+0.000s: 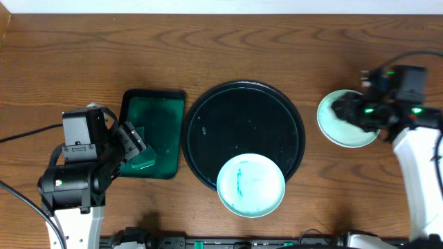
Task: Clean dirty plates on tray and stack at the side
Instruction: 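Drag the remaining white plate to the tray center with the right gripper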
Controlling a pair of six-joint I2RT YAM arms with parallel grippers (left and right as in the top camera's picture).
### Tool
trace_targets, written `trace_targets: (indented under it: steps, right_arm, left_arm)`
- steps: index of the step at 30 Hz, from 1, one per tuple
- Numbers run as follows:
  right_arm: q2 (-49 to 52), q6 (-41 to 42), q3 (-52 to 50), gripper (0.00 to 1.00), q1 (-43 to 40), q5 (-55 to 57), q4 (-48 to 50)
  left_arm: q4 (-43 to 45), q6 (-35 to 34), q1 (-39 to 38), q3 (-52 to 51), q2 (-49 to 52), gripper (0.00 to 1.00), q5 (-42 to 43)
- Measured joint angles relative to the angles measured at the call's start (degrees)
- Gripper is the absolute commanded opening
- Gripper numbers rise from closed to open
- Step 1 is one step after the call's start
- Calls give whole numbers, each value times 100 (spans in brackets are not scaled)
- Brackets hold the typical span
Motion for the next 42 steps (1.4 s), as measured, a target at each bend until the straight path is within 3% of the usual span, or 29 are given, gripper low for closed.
trace_targets:
  steps: [8, 14, 16, 19, 21, 31, 37, 42]
  right_arm:
    - [487, -592, -428, 53, 2194, 575, 61]
    - [1204, -752, -765, 50, 2975, 817, -404]
    - [1296, -793, -820, 45, 3119, 802, -487]
    - [1344, -852, -986, 10, 3263, 741, -361]
    - [1346, -841, -1130, 1, 3329, 710, -210]
    - [1357, -603, -1285, 1, 3268, 966, 769]
    - [1357, -535, -1263, 1, 3018, 1554, 2273]
    - [1357, -1038, -1246, 1, 2977, 1899, 3064]
  left_arm:
    - [0, 0, 0, 0, 0, 80, -2]
    - [2, 0, 0, 0, 0, 80, -2]
    - [2, 0, 0, 0, 0, 80, -2]
    - [0, 0, 0, 0, 0, 80, -2]
    - [2, 0, 0, 0, 0, 80, -2]
    - [2, 0, 0, 0, 0, 80, -2]
    - [2, 0, 0, 0, 0, 80, -2]
    - [2, 0, 0, 0, 0, 80, -2]
